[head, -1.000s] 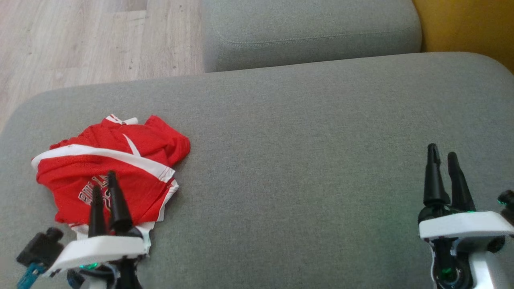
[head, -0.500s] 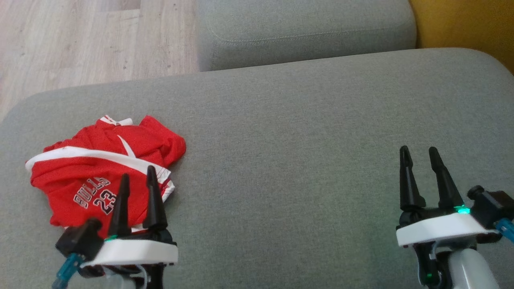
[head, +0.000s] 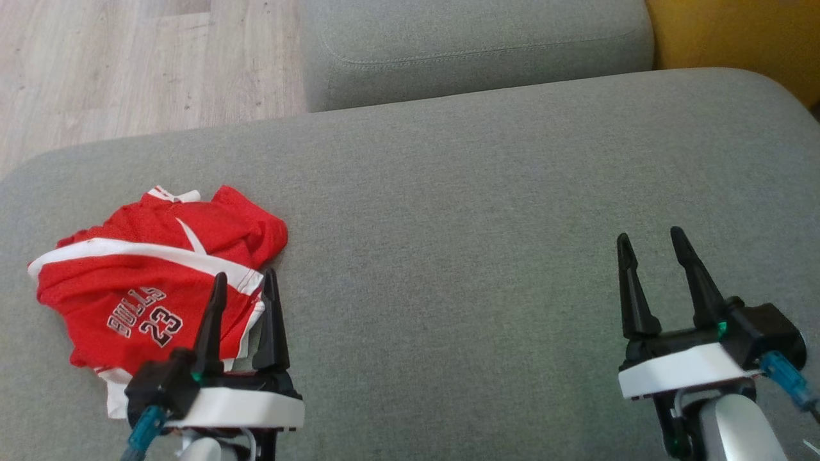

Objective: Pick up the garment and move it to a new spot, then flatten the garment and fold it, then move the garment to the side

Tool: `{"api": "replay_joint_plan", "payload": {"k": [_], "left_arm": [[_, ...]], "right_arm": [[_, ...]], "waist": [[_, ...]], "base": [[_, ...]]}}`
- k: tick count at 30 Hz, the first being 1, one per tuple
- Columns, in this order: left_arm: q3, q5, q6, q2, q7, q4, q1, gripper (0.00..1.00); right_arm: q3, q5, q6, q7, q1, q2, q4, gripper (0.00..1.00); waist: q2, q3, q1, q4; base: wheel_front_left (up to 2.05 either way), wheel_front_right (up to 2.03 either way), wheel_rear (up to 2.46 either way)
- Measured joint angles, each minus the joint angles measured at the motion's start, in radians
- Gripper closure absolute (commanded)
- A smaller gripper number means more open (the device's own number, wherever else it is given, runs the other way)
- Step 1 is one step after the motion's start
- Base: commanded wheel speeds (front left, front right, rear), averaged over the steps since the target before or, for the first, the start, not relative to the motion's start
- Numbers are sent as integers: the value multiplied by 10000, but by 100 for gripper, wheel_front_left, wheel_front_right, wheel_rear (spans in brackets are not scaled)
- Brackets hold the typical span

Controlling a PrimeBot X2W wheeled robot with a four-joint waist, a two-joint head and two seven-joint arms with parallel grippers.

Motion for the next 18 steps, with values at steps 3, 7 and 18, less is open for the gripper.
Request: {"api": "replay_joint_plan", "payload": {"k": [3, 7, 18], "left_arm": [[-15, 169, -6, 0, -100, 19, -1, 0], [-100, 612, -61, -2, -230, 318, -1, 0], [-313, 1942, 15, -2, -518, 414, -3, 0]], "right_arm": [[6, -382, 0, -96, 0, -2, -46, 0], [58, -905, 0, -224, 0, -4, -105, 0], [196, -2491, 0, -556, -1, -10, -364, 0]], "waist": [[0, -1, 0, -13], [0, -11, 0, -38], [0, -32, 0, -48]], "base": [[0, 0, 0], [0, 0, 0], [0, 0, 0]]}}
